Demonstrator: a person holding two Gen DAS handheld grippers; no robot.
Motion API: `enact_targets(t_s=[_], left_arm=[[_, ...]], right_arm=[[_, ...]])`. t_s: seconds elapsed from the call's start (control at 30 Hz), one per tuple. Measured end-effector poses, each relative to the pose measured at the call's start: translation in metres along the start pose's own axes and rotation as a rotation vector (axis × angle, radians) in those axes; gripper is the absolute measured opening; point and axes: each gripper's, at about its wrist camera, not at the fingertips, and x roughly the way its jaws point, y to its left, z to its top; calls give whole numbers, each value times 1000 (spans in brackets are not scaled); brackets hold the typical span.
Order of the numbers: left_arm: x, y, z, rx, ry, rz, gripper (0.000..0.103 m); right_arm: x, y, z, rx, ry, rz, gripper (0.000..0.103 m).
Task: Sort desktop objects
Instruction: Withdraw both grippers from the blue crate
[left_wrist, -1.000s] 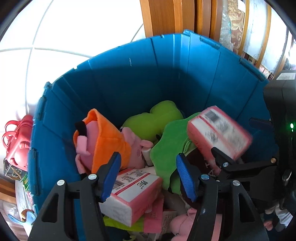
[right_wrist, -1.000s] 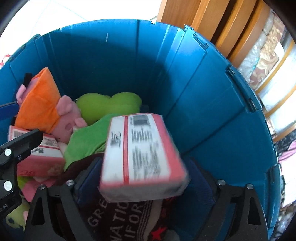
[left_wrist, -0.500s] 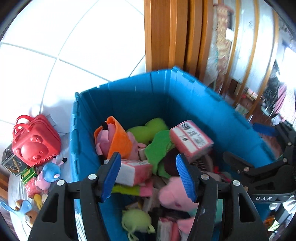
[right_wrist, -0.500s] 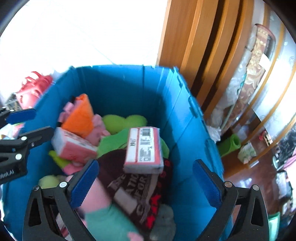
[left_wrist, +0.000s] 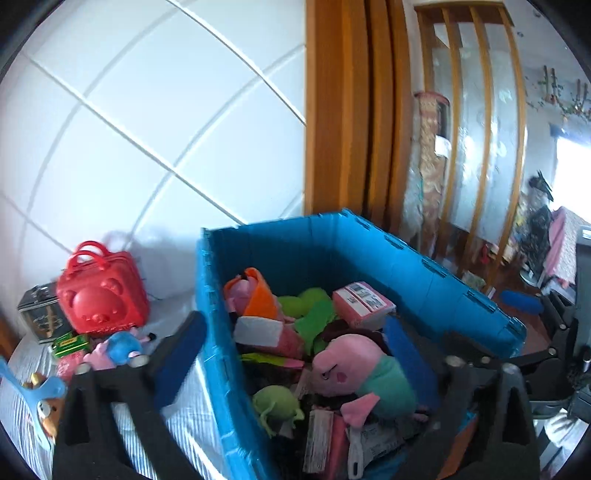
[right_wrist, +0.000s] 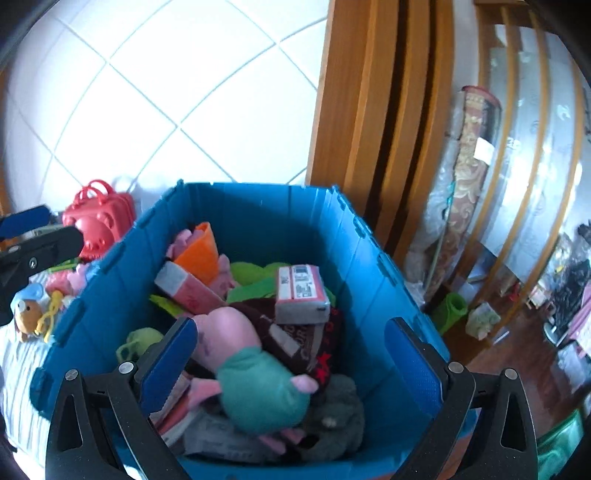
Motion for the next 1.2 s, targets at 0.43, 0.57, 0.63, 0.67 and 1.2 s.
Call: enact_targets(t_s=[0.43,0.57,0.63,0.67,1.2], left_arm=[[-37,19,-41,-21,1,69,103],[-39,21,-45,-13,-3,92,103],[-40,21,-46,-10,-10,91,103],[-40,21,-47,-9,-15,92,103],[-27,3,-47,1,-11,76,103]], right_arm=[[-35,34,-28,13,-76,-4,103],[-30,37,-29,17,-66,-1,103],[-29,36,-31,21,-66,2,103],[-28,35,-31,25,-65,1,103],[-23,11,-37,57,-48,-20,103]])
